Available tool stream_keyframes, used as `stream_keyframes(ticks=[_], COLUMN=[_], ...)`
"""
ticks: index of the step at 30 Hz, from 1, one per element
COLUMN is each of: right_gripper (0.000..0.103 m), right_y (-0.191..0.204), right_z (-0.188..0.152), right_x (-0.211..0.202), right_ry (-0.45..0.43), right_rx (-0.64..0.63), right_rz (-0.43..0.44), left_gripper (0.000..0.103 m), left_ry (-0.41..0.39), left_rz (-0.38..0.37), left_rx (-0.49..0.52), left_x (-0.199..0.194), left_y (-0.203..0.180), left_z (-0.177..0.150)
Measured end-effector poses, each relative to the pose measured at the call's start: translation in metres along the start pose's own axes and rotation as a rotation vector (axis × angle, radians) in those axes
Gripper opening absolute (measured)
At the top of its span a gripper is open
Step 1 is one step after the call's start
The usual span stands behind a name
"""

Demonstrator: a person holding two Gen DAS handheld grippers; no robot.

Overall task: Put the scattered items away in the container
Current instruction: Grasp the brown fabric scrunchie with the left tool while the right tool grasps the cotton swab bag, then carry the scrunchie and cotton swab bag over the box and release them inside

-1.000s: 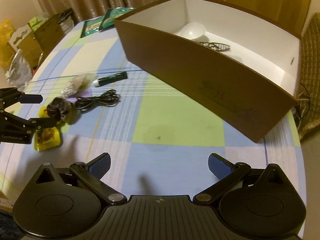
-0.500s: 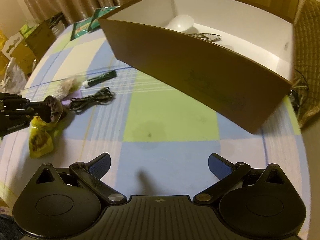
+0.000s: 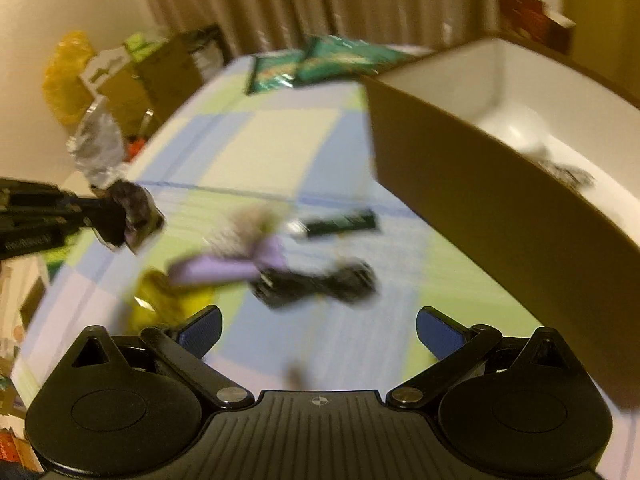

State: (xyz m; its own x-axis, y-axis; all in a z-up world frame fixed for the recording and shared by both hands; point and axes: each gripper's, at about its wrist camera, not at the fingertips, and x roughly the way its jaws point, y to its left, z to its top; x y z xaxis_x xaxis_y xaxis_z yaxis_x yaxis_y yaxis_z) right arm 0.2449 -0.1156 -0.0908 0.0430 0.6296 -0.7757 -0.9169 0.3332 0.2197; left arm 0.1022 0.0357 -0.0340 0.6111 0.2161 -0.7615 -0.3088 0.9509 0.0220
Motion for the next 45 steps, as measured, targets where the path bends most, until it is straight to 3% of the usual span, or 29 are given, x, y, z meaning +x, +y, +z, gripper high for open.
stream_keyframes(ticks=[3, 8, 23, 26, 30, 45], right_gripper=[0.1, 0.089, 0.049, 0.032, 0.026, 0.025], right_y=[0.019, 0.045, 0.064, 0.063, 0.061, 0.03], right_z=[0.017, 0.036, 0.062, 0.062, 0.062, 0.058], right_x=[0.019, 0.046, 0.118, 0.124, 0.116, 0.015], right_ry=[-0.02, -0.024, 0.081, 0.102, 0.074, -0.091], right_rx=[-0.034, -0.089, -0.081, -0.073, -0.063, 0.045], right_rz=[0.02, 0.022, -0.043, -0.046, -0.031, -0.03], left_gripper=[0.007, 0.007, 0.007, 0.007, 0.007, 0.007], left_ry=[0.01, 0.036, 0.074, 0.08, 0.081, 0.005], left_rz=[0.02, 0.038, 0.018, 0.009, -0.005, -0.081], left_rx=[-0.03, -0.078, -0.111, -0.114, -0.113, -0.058], left_x=[0.001, 0.008, 0.049, 0.056, 0.06, 0.037], left_y=[0.016, 0.041, 0.082, 0.085, 0.084, 0.036], left_z=[-0.002, -0.005, 0.008, 0.01, 0.014, 0.045])
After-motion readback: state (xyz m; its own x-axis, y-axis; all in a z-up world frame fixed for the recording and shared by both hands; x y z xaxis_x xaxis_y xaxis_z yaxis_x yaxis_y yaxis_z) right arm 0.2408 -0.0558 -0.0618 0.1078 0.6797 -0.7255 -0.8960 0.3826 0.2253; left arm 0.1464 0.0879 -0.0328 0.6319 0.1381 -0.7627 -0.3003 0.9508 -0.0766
